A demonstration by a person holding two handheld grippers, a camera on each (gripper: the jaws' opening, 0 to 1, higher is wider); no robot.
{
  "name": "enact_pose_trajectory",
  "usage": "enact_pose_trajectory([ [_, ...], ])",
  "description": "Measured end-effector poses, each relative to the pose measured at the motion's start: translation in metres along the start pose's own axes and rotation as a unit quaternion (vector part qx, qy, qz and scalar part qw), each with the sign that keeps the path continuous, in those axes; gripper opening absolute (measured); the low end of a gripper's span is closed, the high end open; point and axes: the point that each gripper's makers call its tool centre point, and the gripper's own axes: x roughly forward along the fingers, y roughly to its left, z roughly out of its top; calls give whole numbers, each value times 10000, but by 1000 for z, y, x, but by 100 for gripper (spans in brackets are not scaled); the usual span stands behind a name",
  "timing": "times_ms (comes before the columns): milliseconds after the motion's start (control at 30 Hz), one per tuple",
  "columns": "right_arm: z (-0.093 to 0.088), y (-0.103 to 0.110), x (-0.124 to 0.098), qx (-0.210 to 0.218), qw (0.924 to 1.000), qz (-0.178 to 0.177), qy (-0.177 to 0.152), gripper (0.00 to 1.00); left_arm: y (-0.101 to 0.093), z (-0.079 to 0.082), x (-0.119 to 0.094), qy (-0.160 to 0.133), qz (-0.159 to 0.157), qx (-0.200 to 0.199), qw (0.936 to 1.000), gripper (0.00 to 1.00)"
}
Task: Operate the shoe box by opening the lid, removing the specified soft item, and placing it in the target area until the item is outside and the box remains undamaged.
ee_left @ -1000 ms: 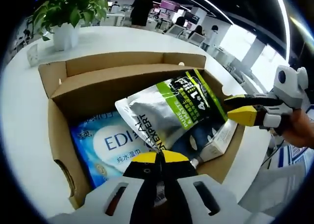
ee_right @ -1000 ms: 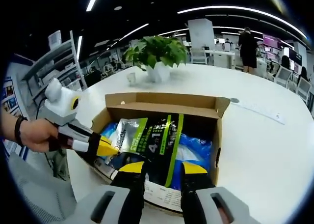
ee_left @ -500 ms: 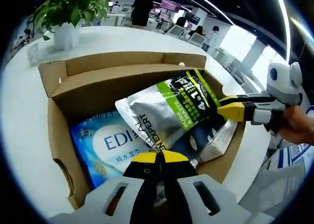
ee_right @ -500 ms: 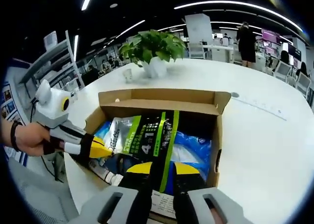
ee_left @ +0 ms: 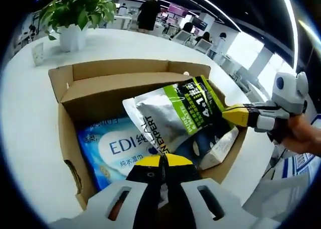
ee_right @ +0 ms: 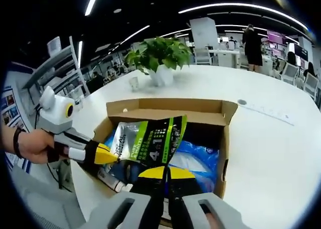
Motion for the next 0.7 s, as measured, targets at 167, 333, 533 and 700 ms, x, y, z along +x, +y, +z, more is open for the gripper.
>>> enact_pose_trajectory([
  [167,7,2,-10,-23,9999,29,-153,0,-8,7,-7,-103,9,64,9999,0],
  [333,13,4,-24,-47,9995,32,-298,0,-17,15,-12,-211,-18,136,9997,0],
  [533,18,1,-40,-96,9990,20,-444,0,-30,21,-16,-319,-70,267,9991,0],
  [700,19,-3,-55,-93,9985,-23,-543,0,-39,24,-12,-345,-134,367,9986,0],
])
